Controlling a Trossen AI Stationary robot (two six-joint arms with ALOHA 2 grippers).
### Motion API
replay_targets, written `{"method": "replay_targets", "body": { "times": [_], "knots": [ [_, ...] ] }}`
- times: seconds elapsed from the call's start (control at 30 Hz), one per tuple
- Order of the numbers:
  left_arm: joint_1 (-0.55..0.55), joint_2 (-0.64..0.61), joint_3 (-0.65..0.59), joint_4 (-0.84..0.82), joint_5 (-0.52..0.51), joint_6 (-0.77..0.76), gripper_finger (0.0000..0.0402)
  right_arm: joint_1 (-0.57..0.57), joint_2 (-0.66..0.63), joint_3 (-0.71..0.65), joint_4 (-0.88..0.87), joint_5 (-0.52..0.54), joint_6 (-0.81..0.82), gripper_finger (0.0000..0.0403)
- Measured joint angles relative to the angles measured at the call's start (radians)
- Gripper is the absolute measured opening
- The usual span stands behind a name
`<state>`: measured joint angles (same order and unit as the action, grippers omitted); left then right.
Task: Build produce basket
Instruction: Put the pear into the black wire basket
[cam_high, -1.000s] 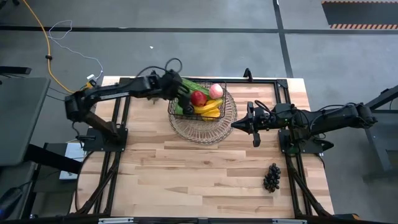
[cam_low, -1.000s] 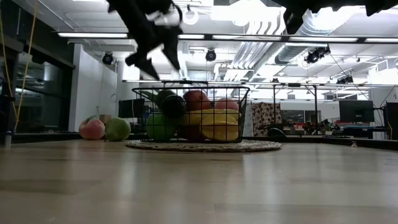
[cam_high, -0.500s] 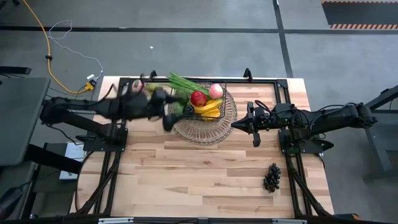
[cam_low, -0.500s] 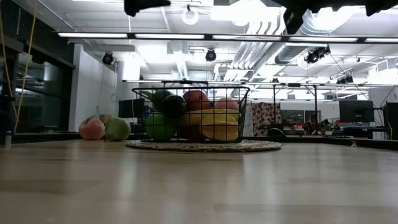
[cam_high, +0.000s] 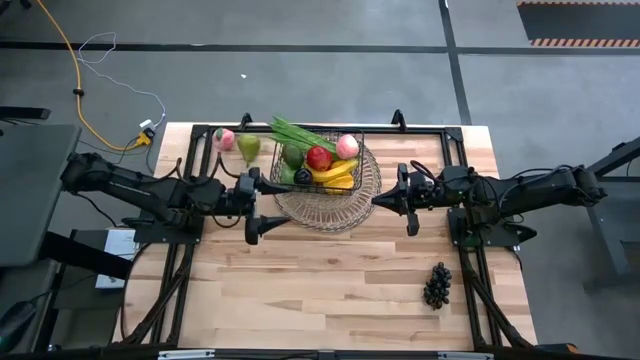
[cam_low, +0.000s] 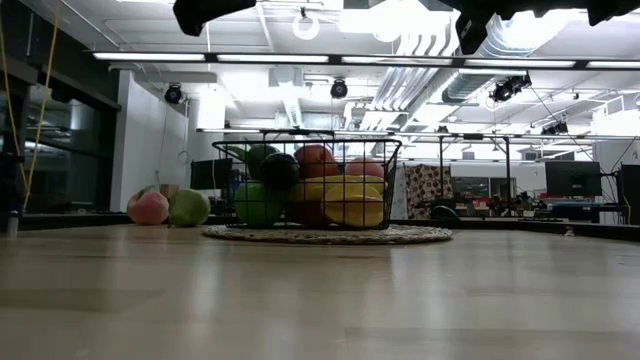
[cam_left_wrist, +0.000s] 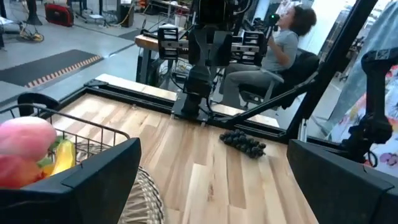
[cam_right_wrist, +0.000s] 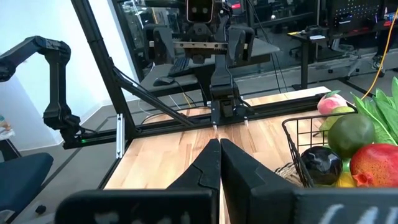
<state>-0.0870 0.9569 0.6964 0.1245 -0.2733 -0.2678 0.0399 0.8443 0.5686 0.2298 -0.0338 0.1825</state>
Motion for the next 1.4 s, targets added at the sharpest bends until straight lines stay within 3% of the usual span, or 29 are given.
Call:
{"method": "replay_targets", "body": {
  "times": [0.47,0.63,1.03,1.4],
  "knots": [
    [0.001,-0.027,0.001,0.012,-0.021,0.018,0.0391,0.0,0.0,0.0,0.0,0.0,0.0,0.0],
    [0.001,-0.074,0.0,0.008,-0.027,0.036,0.0371,0.0,0.0,0.0,0.0,0.0,0.0,0.0],
    [0.001,-0.243,-0.165,0.09,-0.056,0.017,0.0322,0.0,0.0,0.0,0.0,0.0,0.0,0.0],
    [0.001,-0.265,-0.196,0.134,-0.063,0.028,0.0312,0.0,0.0,0.0,0.0,0.0,0.0,0.0]
  ]
}}
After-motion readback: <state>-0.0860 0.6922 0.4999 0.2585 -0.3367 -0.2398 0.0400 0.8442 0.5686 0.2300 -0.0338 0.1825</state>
